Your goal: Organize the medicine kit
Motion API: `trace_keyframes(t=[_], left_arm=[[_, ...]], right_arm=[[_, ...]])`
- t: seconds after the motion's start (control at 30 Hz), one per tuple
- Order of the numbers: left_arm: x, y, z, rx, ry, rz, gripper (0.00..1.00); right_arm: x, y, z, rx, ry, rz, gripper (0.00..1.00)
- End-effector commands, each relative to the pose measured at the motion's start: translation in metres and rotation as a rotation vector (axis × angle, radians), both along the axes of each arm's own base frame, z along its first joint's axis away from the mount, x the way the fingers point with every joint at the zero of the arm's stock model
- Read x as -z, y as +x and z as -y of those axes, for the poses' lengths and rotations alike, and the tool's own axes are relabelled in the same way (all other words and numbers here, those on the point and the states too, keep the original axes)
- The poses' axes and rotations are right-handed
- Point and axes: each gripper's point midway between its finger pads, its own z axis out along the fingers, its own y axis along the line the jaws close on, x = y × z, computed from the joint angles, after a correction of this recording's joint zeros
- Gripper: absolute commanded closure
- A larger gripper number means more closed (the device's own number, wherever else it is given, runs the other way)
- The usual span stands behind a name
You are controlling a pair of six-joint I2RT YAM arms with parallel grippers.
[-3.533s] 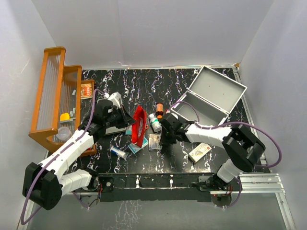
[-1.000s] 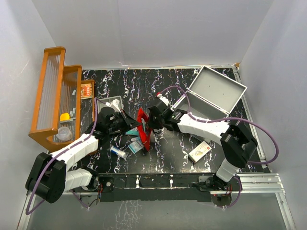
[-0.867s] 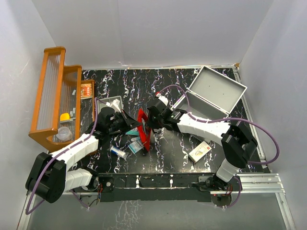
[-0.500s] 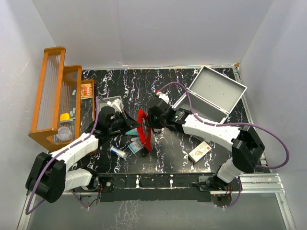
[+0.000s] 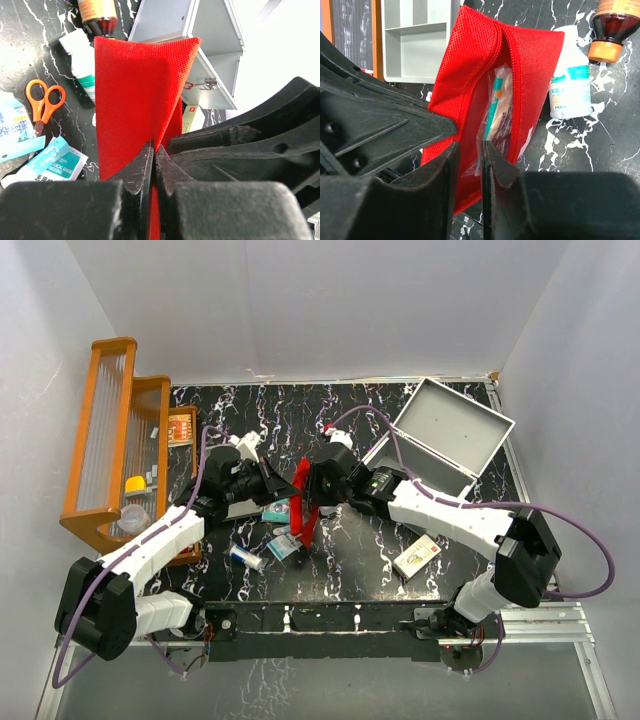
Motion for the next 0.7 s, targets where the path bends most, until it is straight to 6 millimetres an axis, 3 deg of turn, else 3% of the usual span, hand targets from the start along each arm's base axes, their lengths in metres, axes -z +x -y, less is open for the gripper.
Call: trace_keyframes(t=[0.0, 0.2, 0.4, 0.67], left_arm=[[-0.023, -0.005, 0.005, 0.057, -0.023, 0.025, 1.0], [-0.035, -0.007, 0.007, 0.071, -0.034, 0.035, 1.0], [-0.045, -0.01, 0.008, 0.095, -0.046, 0.051, 1.0], [-0.065, -0.006, -0.001, 0.077, 0.018, 0.111, 1.0]], right_arm=[[-0.012, 0.001, -0.005, -0.029, 0.03, 0.036, 0.81], [-0.001, 0.007, 0.009, 0.054, -0.02, 0.023, 0.9], [-0.001, 0.008, 0.003, 0.027, -0.009, 0.019, 0.92], [-0.033, 0.01, 0.002, -0.003, 0.059, 0.042, 0.92]])
